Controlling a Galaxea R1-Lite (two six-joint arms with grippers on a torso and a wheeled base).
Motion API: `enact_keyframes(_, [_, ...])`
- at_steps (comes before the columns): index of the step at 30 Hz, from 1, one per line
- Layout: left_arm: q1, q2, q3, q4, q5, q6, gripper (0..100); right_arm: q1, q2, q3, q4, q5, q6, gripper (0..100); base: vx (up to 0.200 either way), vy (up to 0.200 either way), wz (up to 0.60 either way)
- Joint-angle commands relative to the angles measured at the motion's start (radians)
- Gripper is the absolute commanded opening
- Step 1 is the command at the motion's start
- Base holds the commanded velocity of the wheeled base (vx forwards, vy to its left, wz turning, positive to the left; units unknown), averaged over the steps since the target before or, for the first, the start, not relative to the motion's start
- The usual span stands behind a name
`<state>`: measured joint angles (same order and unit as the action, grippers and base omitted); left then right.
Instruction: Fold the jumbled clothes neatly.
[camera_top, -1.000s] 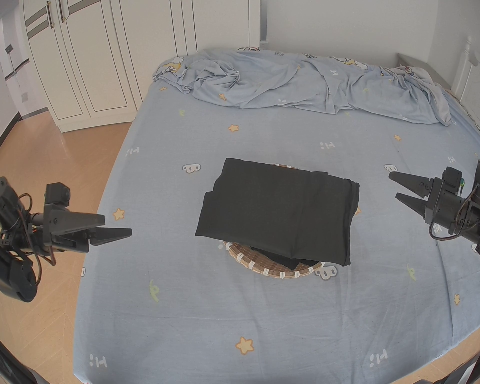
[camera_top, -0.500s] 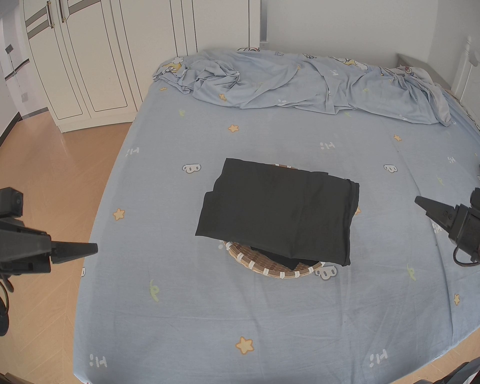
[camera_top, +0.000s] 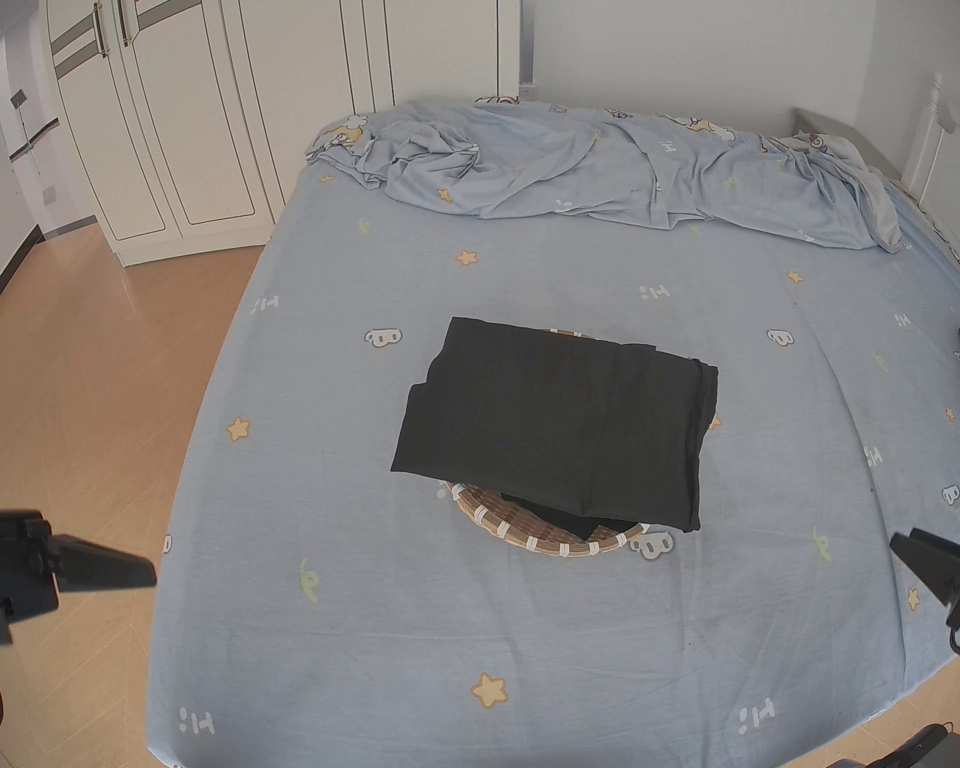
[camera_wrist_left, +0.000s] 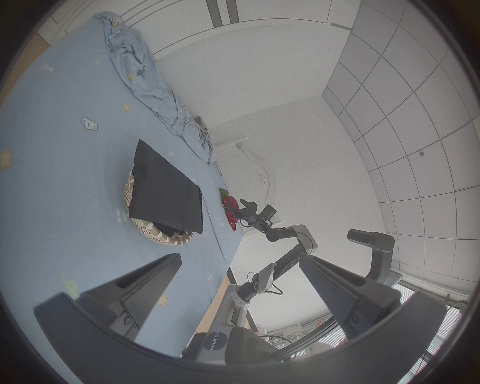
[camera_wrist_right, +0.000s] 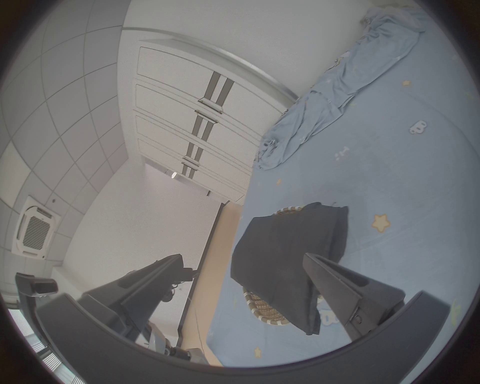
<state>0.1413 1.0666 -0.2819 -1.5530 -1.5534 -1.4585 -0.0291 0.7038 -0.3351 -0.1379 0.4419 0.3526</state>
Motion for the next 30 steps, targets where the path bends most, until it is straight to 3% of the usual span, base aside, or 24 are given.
enact_keyframes(1, [-0.088, -0.123, 0.013, -0.018, -0.017, -0.052, 100, 0.0, -0.299, 0.019, 0.155, -0.005, -0.017, 100, 0.0, 0.0, 0.0])
enact_keyframes(17, [-0.266, -0.389, 0.081, -0.018, -0.017, -0.209, 100, 0.029, -0.527, 0.11, 0.228, 0.006, -0.01, 100, 0.0, 0.0, 0.0])
enact_keyframes(21, [-0.322, -0.497, 0.106, -0.015, -0.017, -0.27, 100, 0.028, -0.658, 0.122, 0.323, 0.004, -0.012, 100, 0.0, 0.0, 0.0])
enact_keyframes(25, [-0.37, -0.593, 0.109, 0.05, -0.014, -0.295, 100, 0.028, -0.704, 0.133, 0.396, -0.009, -0.021, 100, 0.0, 0.0, 0.0])
enact_keyframes(28, [-0.401, -0.665, 0.112, 0.111, -0.011, -0.298, 100, 0.026, -0.704, 0.162, 0.38, -0.015, -0.04, 100, 0.0, 0.0, 0.0])
enact_keyframes(30, [-0.424, -0.743, 0.112, 0.194, -0.005, -0.296, 100, 0.026, -0.704, 0.211, 0.334, -0.06, -0.099, 100, 0.0, 0.0, 0.0])
